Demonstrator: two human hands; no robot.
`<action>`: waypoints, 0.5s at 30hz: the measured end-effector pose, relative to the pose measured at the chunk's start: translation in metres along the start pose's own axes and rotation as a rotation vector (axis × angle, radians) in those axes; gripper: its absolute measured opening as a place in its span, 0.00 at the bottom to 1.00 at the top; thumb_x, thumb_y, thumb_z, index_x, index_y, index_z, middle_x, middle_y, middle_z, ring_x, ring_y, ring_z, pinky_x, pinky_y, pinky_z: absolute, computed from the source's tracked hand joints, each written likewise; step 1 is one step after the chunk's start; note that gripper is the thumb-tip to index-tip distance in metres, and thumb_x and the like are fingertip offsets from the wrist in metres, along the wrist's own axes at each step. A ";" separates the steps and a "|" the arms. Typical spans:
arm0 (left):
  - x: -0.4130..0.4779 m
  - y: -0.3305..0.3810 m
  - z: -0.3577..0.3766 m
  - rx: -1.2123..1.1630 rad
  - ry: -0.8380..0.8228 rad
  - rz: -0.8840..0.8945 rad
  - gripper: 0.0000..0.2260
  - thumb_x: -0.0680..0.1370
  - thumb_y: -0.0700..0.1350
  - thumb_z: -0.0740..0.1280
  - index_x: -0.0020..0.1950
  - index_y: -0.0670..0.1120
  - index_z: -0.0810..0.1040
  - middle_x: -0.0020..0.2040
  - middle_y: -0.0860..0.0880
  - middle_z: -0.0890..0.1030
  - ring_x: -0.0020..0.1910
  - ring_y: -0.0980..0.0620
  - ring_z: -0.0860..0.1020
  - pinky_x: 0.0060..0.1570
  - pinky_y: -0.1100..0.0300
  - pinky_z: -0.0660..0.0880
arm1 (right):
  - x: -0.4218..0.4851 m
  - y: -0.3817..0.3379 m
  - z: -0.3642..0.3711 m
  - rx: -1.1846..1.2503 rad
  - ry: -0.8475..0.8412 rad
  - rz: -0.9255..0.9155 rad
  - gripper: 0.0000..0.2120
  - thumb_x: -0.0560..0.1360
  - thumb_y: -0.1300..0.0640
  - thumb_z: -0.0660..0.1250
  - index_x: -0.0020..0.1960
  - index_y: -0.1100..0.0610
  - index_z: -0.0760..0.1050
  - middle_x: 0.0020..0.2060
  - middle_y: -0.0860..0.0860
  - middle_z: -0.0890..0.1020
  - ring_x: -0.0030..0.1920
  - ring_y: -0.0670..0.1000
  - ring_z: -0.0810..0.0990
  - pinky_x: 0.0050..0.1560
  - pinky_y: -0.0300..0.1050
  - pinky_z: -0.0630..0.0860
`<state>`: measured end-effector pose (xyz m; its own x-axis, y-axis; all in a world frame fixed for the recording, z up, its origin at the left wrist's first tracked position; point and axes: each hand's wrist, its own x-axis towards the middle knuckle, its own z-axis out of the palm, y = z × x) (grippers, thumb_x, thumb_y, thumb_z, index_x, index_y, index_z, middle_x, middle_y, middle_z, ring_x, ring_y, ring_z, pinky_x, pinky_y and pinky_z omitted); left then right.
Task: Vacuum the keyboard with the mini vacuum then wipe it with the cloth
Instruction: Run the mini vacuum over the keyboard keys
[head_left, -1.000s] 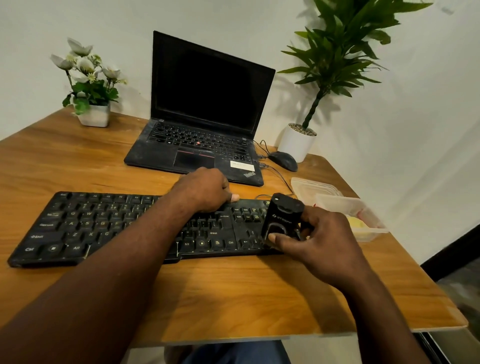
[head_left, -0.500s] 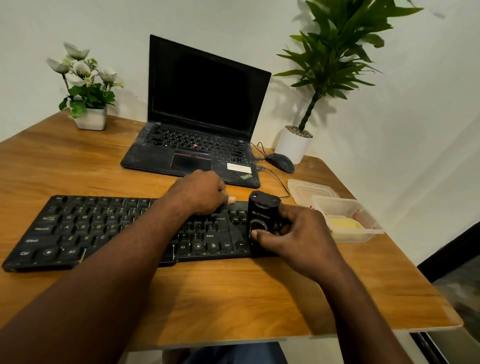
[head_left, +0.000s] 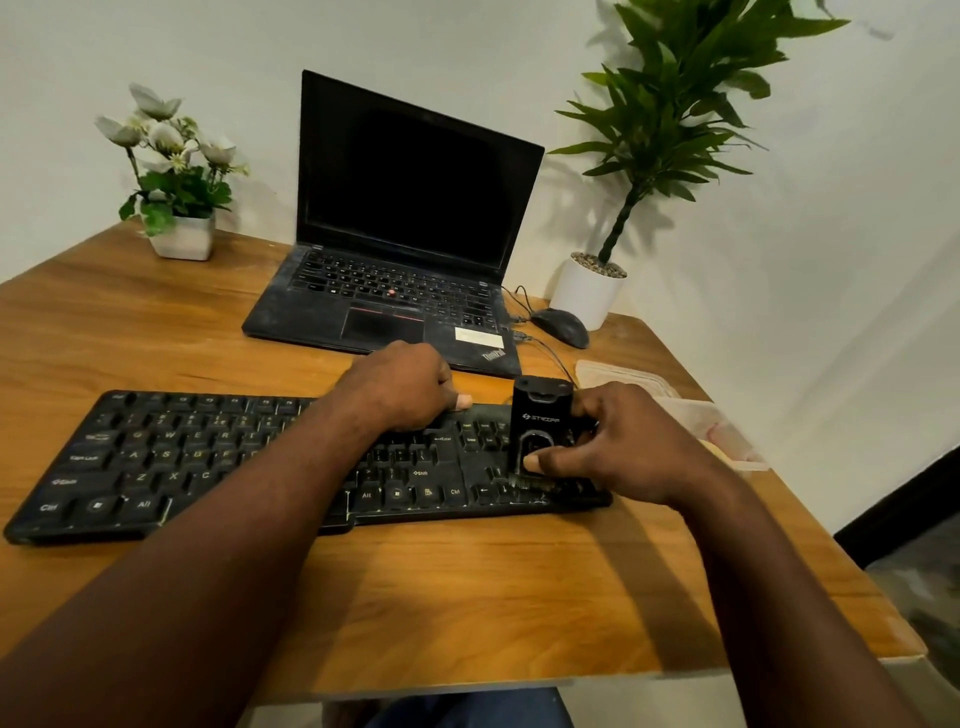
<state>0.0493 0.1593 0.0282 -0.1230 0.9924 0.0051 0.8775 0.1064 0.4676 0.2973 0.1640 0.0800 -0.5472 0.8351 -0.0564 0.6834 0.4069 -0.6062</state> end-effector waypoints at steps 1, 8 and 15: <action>0.000 0.000 0.000 -0.004 -0.002 -0.002 0.10 0.81 0.56 0.69 0.40 0.56 0.81 0.43 0.53 0.83 0.44 0.51 0.80 0.53 0.44 0.80 | 0.003 -0.001 0.006 -0.018 0.040 -0.018 0.15 0.68 0.51 0.82 0.52 0.45 0.83 0.41 0.43 0.87 0.41 0.40 0.86 0.39 0.36 0.79; 0.001 0.000 0.001 0.008 -0.004 -0.002 0.11 0.80 0.58 0.69 0.40 0.57 0.80 0.44 0.53 0.83 0.46 0.52 0.80 0.54 0.45 0.80 | 0.004 0.002 -0.003 0.012 -0.061 -0.003 0.13 0.68 0.51 0.82 0.51 0.50 0.84 0.43 0.45 0.88 0.42 0.45 0.87 0.40 0.40 0.81; 0.002 0.000 0.002 0.011 -0.005 0.005 0.10 0.81 0.56 0.69 0.40 0.57 0.79 0.44 0.53 0.83 0.46 0.52 0.80 0.54 0.44 0.80 | 0.007 0.000 0.008 -0.015 -0.017 -0.042 0.12 0.69 0.51 0.82 0.50 0.50 0.85 0.42 0.45 0.88 0.42 0.44 0.87 0.41 0.41 0.81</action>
<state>0.0500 0.1617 0.0265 -0.1159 0.9933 0.0031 0.8830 0.1016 0.4582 0.2900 0.1671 0.0734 -0.5834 0.8110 -0.0448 0.6669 0.4468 -0.5963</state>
